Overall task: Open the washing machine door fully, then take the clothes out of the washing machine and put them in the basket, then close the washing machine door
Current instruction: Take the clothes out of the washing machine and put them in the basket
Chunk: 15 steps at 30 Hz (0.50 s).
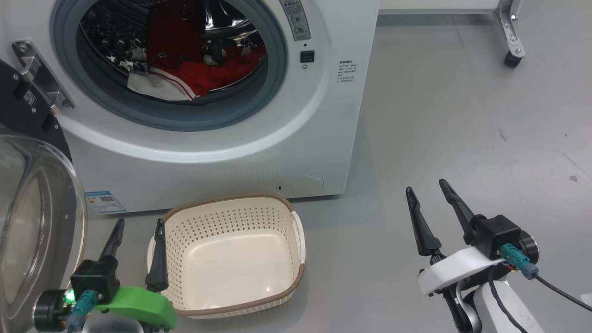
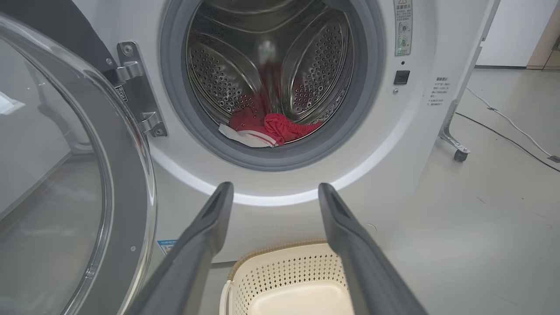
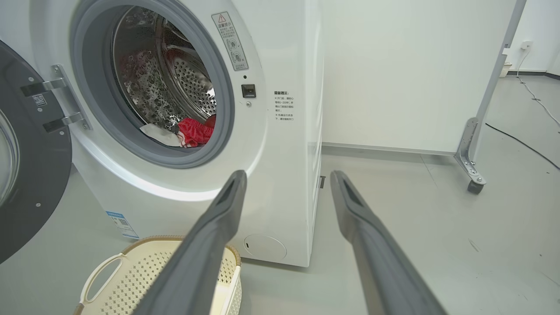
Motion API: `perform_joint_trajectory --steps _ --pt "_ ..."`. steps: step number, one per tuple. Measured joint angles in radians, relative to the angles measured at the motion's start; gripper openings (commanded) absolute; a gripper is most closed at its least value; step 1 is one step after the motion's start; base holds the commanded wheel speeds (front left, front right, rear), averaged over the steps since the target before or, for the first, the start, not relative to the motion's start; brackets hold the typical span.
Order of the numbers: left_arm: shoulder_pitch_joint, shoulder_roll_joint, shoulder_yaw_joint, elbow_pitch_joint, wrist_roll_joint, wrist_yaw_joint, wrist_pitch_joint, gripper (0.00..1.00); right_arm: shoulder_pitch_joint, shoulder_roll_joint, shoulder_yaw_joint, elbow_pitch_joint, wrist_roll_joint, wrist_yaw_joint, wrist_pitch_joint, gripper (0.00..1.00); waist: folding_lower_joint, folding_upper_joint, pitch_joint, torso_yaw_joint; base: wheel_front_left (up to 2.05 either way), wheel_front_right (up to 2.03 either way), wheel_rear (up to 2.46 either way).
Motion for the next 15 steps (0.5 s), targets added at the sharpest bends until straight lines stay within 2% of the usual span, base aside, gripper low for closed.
perform_joint_trajectory --steps 15 --pt "0.000 0.000 -0.004 0.000 0.000 0.003 0.001 1.00 0.000 0.000 0.007 0.001 0.005 0.000 0.000 1.00 0.0000 0.0000 -0.005 0.001 0.59 -0.59 0.00"
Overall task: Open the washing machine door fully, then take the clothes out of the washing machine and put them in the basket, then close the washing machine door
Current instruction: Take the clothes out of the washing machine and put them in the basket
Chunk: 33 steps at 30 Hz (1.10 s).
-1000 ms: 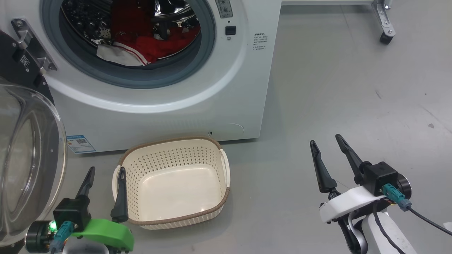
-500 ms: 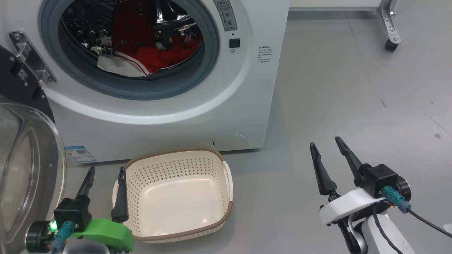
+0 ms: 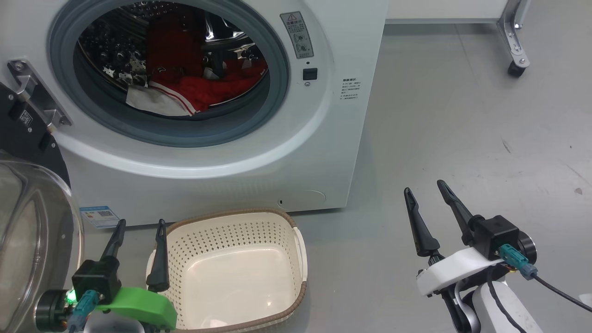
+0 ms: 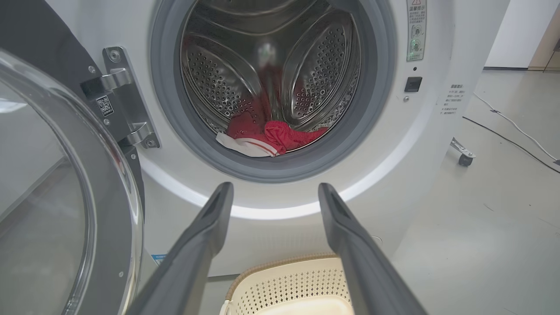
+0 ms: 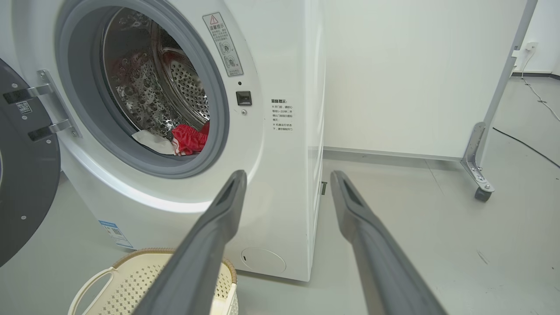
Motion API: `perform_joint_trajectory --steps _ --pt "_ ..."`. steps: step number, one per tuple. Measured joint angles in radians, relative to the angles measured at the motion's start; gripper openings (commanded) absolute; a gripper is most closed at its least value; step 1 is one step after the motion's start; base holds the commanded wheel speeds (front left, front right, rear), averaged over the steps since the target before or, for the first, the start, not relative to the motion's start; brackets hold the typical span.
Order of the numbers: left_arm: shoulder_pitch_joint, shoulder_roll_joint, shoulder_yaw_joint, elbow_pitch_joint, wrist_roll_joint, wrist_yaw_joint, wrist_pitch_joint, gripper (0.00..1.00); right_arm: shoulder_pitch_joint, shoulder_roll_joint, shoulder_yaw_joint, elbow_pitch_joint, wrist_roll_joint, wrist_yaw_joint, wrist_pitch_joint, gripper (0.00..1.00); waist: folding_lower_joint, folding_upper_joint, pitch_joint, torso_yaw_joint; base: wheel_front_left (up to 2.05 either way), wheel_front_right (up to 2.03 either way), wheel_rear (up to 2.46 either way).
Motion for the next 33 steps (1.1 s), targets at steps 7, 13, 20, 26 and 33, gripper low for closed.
perform_joint_trajectory --steps 7,13,20,26,33 --pt "0.000 0.000 -0.002 0.001 0.000 0.000 0.001 1.00 0.000 0.000 0.000 0.000 0.002 0.000 0.000 1.00 0.0000 0.0000 -0.001 0.001 0.13 -0.13 0.00" --pt "0.000 0.000 -0.005 0.001 0.000 0.000 0.001 1.00 0.000 0.000 0.000 0.001 0.002 0.000 0.000 1.00 0.0000 0.0000 -0.004 0.002 0.00 0.00 0.00" --pt "0.000 0.000 -0.006 0.002 0.000 0.000 0.009 1.00 0.000 0.000 0.000 0.002 0.002 0.000 0.000 1.00 0.0000 0.0000 -0.005 0.004 0.00 0.00 0.00" --pt "0.000 -0.001 -0.006 0.001 0.000 0.000 0.009 1.00 0.000 0.000 0.001 0.002 0.002 0.000 0.000 1.00 0.0000 0.0000 -0.001 0.006 0.00 0.00 0.00" --pt "-0.003 -0.004 -0.026 -0.004 -0.001 -0.001 0.019 1.00 0.000 0.000 -0.002 -0.008 0.002 0.000 0.000 1.00 0.0000 0.0000 0.027 0.006 0.00 0.00 0.00"
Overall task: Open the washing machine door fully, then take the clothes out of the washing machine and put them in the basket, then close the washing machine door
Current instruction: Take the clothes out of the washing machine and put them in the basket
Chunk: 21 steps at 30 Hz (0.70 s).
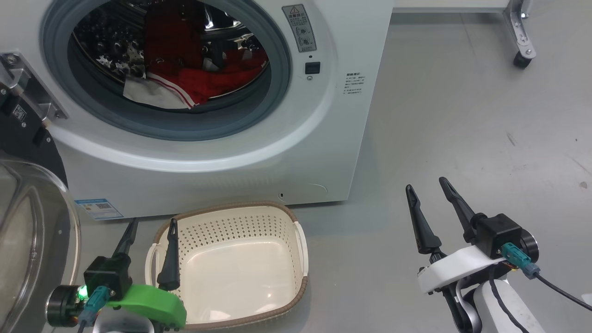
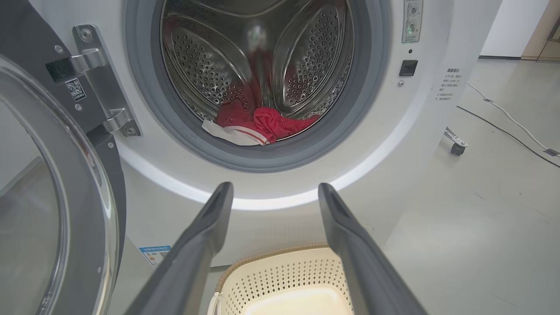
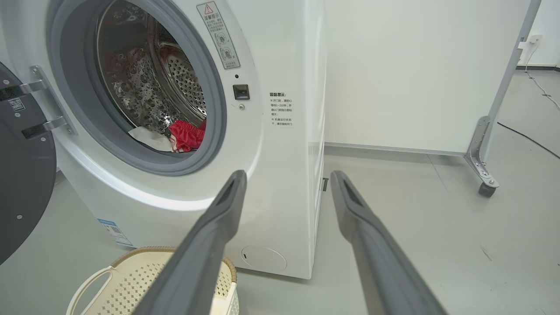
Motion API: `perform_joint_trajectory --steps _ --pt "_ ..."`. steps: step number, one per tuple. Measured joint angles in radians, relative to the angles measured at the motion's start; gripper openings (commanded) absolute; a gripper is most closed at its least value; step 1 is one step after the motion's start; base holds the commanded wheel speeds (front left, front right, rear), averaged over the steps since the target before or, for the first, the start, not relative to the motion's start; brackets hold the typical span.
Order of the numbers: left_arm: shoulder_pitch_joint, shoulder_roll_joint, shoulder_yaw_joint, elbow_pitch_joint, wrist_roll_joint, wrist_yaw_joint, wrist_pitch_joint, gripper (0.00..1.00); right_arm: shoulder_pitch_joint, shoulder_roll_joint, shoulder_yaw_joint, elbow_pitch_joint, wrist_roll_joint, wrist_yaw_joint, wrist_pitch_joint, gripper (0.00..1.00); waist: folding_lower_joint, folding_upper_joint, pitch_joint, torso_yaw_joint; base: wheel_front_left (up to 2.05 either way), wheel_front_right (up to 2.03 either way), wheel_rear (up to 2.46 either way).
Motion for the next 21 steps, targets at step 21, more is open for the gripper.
perform_joint_trajectory --steps 21 --pt "-0.291 -0.009 -0.024 0.100 0.010 -0.028 0.096 1.00 -0.120 -0.001 0.018 -0.082 -0.021 -0.007 0.000 1.00 0.0000 0.0000 0.226 -0.019 0.00 0.00 0.00"
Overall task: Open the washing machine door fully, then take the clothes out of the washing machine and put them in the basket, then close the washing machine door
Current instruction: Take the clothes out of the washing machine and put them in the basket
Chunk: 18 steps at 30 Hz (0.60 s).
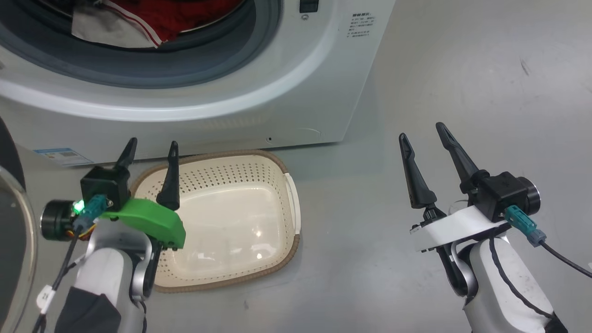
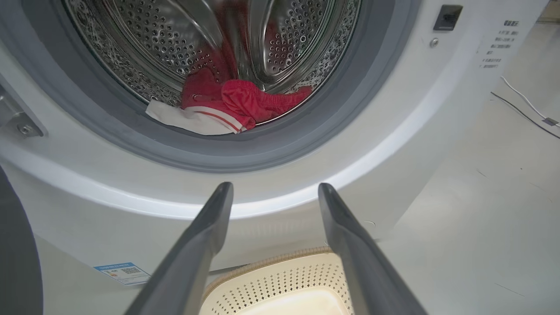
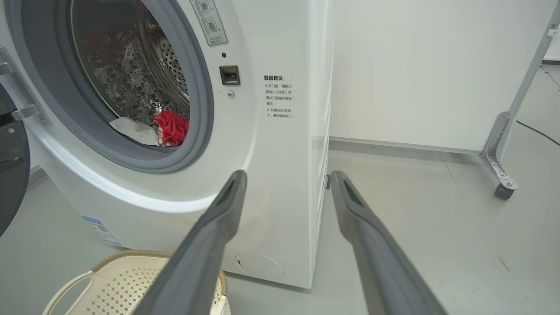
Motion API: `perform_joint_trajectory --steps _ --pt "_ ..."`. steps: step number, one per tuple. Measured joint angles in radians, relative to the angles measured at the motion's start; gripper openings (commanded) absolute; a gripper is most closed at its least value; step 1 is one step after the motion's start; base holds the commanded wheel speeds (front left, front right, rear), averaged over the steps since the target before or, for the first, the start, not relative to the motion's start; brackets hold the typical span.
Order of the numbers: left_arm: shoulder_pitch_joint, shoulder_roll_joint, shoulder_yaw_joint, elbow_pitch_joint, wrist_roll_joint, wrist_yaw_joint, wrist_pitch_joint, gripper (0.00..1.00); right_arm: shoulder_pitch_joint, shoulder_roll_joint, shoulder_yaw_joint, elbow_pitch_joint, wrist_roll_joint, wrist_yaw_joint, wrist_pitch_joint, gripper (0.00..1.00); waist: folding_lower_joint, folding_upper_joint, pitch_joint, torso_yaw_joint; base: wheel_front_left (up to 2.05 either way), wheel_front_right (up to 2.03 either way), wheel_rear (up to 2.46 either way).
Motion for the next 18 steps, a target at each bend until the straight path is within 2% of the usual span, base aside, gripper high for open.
perform_joint_trajectory --steps 12,18 --pt "-0.284 0.056 0.043 0.108 -0.050 -0.053 0.130 1.00 -0.102 -0.001 0.058 -0.040 0.035 0.000 0.000 1.00 0.0001 0.0000 0.162 -0.063 0.00 0.00 0.00" --pt "-0.411 0.091 0.074 0.157 -0.060 -0.071 0.160 1.00 -0.133 -0.002 0.082 -0.044 0.048 -0.001 0.000 1.00 0.0001 0.0000 0.219 -0.115 0.00 0.00 0.00"
